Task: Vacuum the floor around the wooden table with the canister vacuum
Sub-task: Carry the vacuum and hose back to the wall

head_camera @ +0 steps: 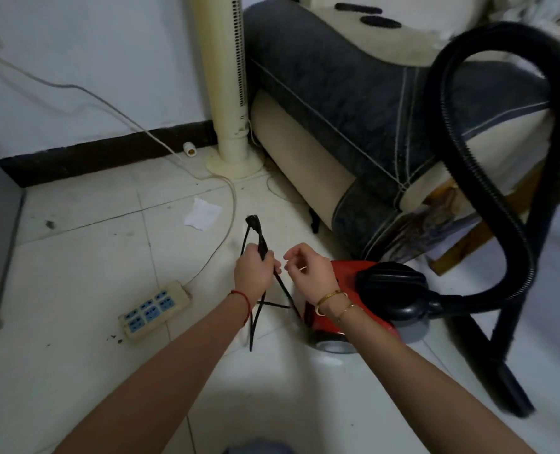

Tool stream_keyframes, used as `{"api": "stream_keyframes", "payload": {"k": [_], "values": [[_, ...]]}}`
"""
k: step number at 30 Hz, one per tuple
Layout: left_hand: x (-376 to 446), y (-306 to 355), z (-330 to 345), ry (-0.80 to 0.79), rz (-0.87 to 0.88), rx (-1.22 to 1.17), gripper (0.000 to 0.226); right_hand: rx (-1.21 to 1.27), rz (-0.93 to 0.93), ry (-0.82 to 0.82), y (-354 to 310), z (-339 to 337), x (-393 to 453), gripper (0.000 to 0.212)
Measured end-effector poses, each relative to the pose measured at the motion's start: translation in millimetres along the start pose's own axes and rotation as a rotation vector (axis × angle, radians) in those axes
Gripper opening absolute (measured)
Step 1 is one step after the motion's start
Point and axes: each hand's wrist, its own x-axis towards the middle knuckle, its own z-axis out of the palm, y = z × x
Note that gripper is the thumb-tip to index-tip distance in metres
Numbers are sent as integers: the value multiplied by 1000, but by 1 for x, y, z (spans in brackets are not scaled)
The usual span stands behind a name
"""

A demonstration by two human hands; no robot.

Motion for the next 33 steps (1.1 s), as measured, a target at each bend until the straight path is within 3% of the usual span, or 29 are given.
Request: {"api": "stream_keyframes", "payload": {"k": [5, 10, 16, 20, 26, 33], "values": [[-18, 38, 41, -44, 310, 273, 13, -124, -14, 129, 17, -63, -15, 9], [-32, 65, 90, -196, 555, 365, 12, -339, -100, 320, 33, -124, -30, 11], [-36, 89, 129, -331, 545, 466, 38, -678, -305, 551, 26, -190, -43, 10], [-29, 95, 146, -392, 565, 569, 43, -708, -226, 833, 33, -237, -41, 36], [-27, 105, 177, -463, 548, 634, 53, -699, 8, 651, 75, -291, -34, 92], [-33, 108, 211, -478, 583, 751, 56, -532, 322, 504, 114, -314, -18, 127]]}}
